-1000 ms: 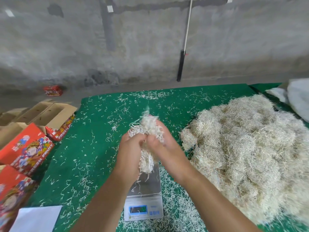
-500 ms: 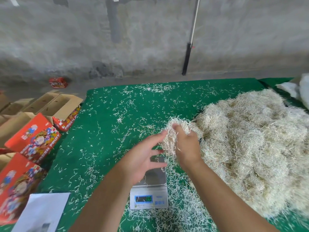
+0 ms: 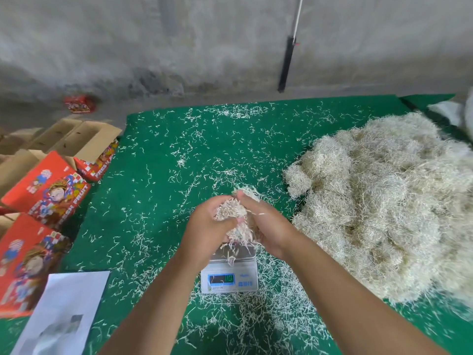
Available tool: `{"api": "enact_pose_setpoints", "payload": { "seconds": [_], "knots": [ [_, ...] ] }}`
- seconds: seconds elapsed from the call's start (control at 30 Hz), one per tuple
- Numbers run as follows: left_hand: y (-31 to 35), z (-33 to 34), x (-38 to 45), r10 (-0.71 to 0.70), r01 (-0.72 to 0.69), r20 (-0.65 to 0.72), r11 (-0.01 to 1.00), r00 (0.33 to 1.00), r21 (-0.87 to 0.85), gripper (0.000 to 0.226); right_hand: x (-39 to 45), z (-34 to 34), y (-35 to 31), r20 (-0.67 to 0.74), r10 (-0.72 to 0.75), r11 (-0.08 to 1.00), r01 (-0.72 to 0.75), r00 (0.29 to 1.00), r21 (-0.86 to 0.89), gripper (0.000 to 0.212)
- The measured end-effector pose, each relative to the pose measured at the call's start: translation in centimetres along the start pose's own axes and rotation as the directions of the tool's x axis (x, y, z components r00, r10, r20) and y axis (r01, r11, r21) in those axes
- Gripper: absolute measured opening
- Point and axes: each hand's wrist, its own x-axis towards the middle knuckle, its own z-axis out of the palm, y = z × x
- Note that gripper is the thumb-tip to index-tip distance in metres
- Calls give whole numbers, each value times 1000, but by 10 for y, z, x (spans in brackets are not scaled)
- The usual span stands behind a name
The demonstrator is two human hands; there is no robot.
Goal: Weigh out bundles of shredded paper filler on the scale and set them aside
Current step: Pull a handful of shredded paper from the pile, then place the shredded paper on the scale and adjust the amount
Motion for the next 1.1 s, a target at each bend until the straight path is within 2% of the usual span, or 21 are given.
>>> {"api": "enact_pose_setpoints", "payload": {
  "seconds": [0.1,0.17,0.27,0.3,0.37,0.43,0.53,0.57,0.63,0.7,0.8,0.87,1.0,1.1],
  "knots": [
    [-14,-7,9,-38,30,-97,996,995,-82,56,2,-5,7,7,7,999,-7,1000,-54,104],
    [-22,-15,14,-96,73,-136,984,986,-161,56,6,-13,12,-25,8,997,-10,1000,-71,88],
    [-38,-22,21,-163,123,-126,952,979,-281,47,11,-23,20,-40,15,996,-18,999,-92,66],
    [-44,-23,25,-183,141,-115,944,976,-300,49,14,-25,25,-57,17,994,-23,998,-105,60],
    [-57,-25,34,-249,202,-106,922,963,-330,70,18,-27,36,-124,22,993,-36,992,-114,47],
    [-68,-26,44,-323,254,-77,851,943,-459,70,19,-32,50,-211,52,993,-73,976,-95,34],
    [-90,-22,65,-447,311,-28,664,894,-680,45,14,-40,75,-311,137,987,-156,940,-37,19],
    [-99,-18,70,-483,333,-27,642,875,-690,52,11,-42,83,-328,165,982,-185,930,-32,16],
    [-114,-7,77,-568,418,-26,636,823,-649,75,4,-44,99,-350,212,970,-240,913,-39,12],
    [-130,5,77,-628,516,-58,685,776,-513,82,-3,-45,114,-358,244,960,-278,901,-46,10],
    [-153,17,74,-629,567,-200,770,751,-293,79,-12,-44,128,-354,262,952,-301,898,-57,11],
    [-163,22,75,-622,565,-226,779,749,-272,74,-14,-45,133,-357,267,950,-306,895,-56,11],
    [-163,22,72,-606,566,-178,792,775,-230,53,-10,-45,131,-365,266,953,-301,892,-43,12],
    [-162,8,64,-549,517,-224,835,805,-189,43,-4,-41,125,-356,240,960,-276,903,-55,11]
  ]
}}
